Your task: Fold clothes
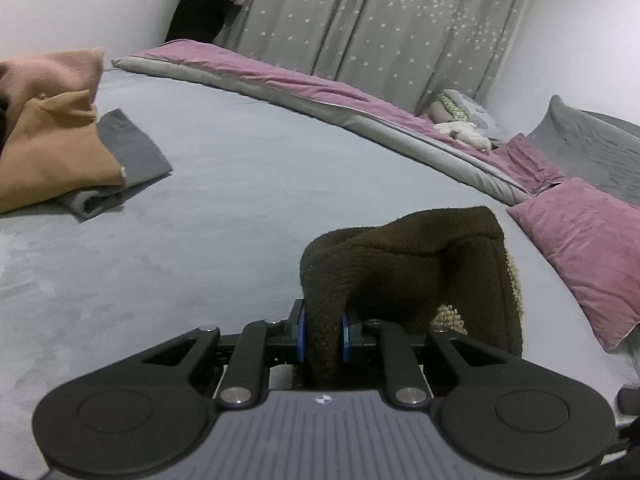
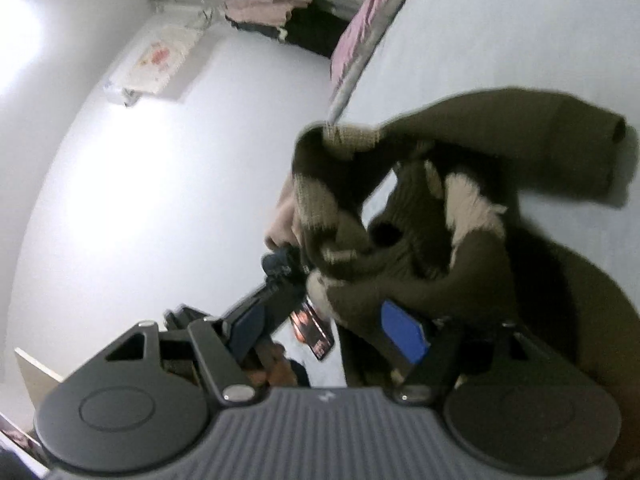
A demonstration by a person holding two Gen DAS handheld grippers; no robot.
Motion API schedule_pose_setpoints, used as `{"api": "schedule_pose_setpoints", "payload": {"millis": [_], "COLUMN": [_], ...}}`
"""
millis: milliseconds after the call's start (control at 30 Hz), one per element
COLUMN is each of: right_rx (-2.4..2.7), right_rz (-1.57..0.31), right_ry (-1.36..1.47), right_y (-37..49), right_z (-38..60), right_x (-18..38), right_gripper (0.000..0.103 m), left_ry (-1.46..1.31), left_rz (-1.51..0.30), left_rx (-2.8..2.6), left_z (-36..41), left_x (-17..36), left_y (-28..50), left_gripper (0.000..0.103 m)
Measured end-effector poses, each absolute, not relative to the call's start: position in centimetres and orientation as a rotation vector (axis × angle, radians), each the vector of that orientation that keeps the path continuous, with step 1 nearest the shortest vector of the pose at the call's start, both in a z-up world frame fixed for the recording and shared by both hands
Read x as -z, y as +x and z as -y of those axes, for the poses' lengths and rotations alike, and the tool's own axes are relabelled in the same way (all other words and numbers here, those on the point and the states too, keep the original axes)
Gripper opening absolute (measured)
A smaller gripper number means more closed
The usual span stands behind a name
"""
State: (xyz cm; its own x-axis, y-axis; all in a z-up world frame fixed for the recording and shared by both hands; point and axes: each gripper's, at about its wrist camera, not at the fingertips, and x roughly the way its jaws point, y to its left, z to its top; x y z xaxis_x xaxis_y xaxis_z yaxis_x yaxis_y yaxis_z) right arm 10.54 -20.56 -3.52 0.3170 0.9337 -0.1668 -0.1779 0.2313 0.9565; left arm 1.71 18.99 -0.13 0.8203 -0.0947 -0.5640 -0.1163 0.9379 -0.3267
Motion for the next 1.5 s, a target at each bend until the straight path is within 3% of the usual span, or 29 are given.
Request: {"api": "schedule_pose_setpoints", "payload": {"millis": [100,200,700,1100,1200,1300,1367,1500], "right_rx": [-0.895,-0.807,-0.649,-0.526,-0.469,-0.426,-0.427,-0.454], "right_rz": [-0.884,-0.883,-0.991,-1.026,-1.007,-0.975,-0.957,-0.933], "right_ry": [1.068,1.051,0.835,0.716,0.634,0.564,0.536,0.497], "right_y": [11.4,11.9,12.9,21.9,24.2,25.9,26.9,27.8], "right_z": [22.6,21.7,13.4,7.0,4.7,3.0,1.7,-0.6], "right_x": [3.9,4.9,7.3,6.9,6.3,5.2,4.3,2.8], "right_gripper": [0.069,0.076,0.075,0.075,0.067,0.037,0.014,0.013], "left_ry": [-0.363,-0.342,-0.285,-0.389,-0.413,-0.437,-0.453,-0.45], "left_rz": [-0.621,-0.634,-0.762,-0.805,-0.8,-0.795,-0.791,-0.77], "left_rx": [-0.03,-0.068,-0.235,-0.188,-0.177,-0.166,-0.158,-0.153], "left_z": [-20.1,-21.2,-24.6,-25.9,-26.0,-26.1,-26.2,-26.1], "left_x": [0.4,0.7,3.7,5.2,5.4,5.7,5.9,5.8], "left_y": [1.5,1.0,1.9,2.7,2.9,3.1,3.2,3.2], "left_gripper": [0.015,0.016,0.018,0.027,0.027,0.025,0.017,0.014]}}
